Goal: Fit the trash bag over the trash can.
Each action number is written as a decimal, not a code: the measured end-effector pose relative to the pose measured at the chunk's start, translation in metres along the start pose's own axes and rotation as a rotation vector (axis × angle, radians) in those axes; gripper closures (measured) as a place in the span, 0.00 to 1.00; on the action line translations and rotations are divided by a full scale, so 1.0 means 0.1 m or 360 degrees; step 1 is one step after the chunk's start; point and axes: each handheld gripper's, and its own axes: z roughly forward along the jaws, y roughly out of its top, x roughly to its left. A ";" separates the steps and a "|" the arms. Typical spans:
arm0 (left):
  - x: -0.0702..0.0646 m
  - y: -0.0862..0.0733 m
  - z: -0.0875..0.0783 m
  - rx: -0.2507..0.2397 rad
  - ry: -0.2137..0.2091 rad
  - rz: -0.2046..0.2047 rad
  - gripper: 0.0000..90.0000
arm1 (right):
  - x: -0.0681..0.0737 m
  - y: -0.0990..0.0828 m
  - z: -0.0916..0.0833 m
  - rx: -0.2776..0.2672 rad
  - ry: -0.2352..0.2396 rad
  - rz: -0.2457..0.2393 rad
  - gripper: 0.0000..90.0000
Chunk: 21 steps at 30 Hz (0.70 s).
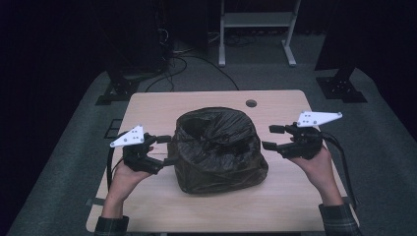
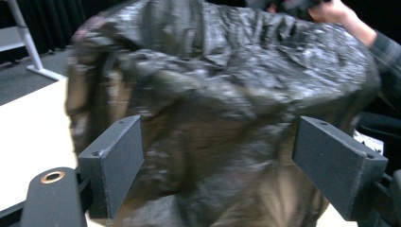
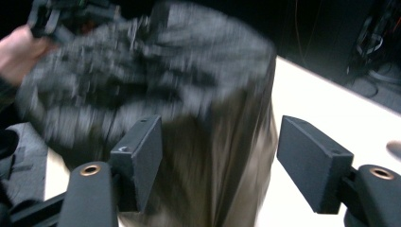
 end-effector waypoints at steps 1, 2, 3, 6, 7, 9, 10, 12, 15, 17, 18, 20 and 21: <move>-0.03 -0.01 0.01 0.0011 -0.0008 0.0007 0.18 | -0.02 0.06 0.04 -0.0013 -0.0001 -0.0007 0.34; -0.06 -0.02 0.02 0.0021 -0.0010 0.0013 0.18 | -0.04 0.12 0.08 -0.0023 0.0003 -0.0005 0.35; -0.08 -0.03 0.03 0.0024 -0.0016 0.0015 0.18 | -0.07 0.18 0.13 -0.0033 0.0008 -0.0007 0.36; -0.15 -0.08 0.05 0.0051 -0.0002 0.0020 0.18 | -0.17 0.33 0.31 -0.0038 0.0010 -0.0003 0.38; -0.16 -0.09 0.07 0.0062 -0.0007 0.0021 0.18 | -0.20 0.37 0.37 -0.0035 0.0010 0.0007 0.38; -0.18 -0.11 0.11 0.0086 -0.0018 0.0024 0.18 | -0.28 0.43 0.49 -0.0011 0.0006 0.0018 0.40; -0.19 -0.11 0.12 0.0090 -0.0022 0.0031 0.21 | -0.31 0.45 0.55 0.0002 0.0010 0.0026 0.44; -0.20 -0.12 0.13 0.0101 -0.0014 0.0051 0.29 | -0.37 0.47 0.66 0.0033 0.0035 0.0041 0.49; -0.22 -0.12 0.15 0.0129 -0.0016 0.0083 0.44 | -0.42 0.47 0.76 0.0040 0.0051 0.0053 0.66; -0.23 -0.13 0.15 0.0149 -0.0010 0.0099 0.56 | -0.45 0.47 0.80 0.0042 0.0070 0.0064 0.79; -0.23 -0.13 0.15 0.0150 -0.0015 0.0107 0.66 | -0.46 0.47 0.81 0.0036 0.0064 0.0068 0.88; -0.23 -0.14 0.14 0.0156 -0.0031 0.0117 0.76 | -0.48 0.47 0.81 0.0032 0.0062 0.0070 0.93; -0.23 -0.14 0.15 0.0157 -0.0044 0.0120 0.84 | -0.49 0.47 0.81 0.0020 0.0076 0.0081 0.99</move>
